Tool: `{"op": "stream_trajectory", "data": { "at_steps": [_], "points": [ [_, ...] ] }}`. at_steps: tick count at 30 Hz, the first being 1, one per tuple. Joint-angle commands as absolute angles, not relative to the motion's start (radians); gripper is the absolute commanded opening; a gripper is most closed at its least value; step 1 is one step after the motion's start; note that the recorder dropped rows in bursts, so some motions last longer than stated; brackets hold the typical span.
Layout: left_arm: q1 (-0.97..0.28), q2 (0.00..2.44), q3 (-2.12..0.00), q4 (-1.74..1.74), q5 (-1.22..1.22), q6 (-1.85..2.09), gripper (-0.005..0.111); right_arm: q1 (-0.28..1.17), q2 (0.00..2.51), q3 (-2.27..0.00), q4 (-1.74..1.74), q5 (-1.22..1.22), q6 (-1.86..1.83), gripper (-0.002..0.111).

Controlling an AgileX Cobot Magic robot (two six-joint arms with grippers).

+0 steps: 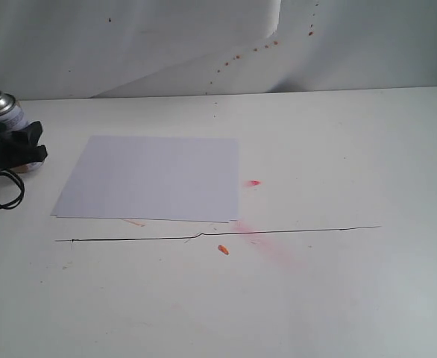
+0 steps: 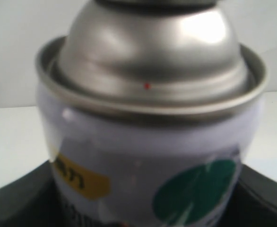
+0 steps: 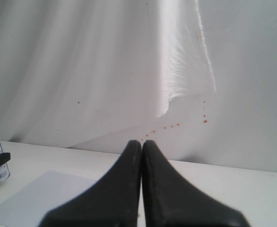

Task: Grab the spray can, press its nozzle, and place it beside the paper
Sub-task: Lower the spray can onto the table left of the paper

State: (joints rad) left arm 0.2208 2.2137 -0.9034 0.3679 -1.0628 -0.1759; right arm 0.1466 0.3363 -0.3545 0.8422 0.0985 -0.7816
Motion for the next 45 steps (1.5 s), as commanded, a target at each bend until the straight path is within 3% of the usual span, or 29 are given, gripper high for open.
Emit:
{"op": "stream_trajectory", "data": {
  "at_steps": [1,18,23,29,31,45],
  "points": [
    [0.222,2.204,-0.913,0.376,-1.074,-0.186,0.0,0.14,0.331,-0.351,0.847,0.09,-0.781,0.0],
    [0.222,2.282,-0.913,0.389,-1.073,-0.21,0.004,0.14,0.331,-0.351,0.847,0.09,-0.781,0.0],
    [0.222,2.282,-0.913,0.389,-1.13,-0.213,0.025,0.14,0.331,-0.351,0.847,0.09,-0.781,0.0],
    [0.222,2.282,-0.913,0.4,-1.221,-0.305,0.076,0.14,0.331,-0.351,0.847,0.09,-0.781,0.0],
    [0.222,2.282,-0.913,0.395,-1.221,-0.311,0.085,0.14,0.331,-0.351,0.847,0.09,-0.781,0.0],
    [0.222,2.28,-0.918,0.375,-1.221,-0.367,0.089,0.14,0.331,-0.351,0.847,0.09,-0.781,0.0]
  ]
}}
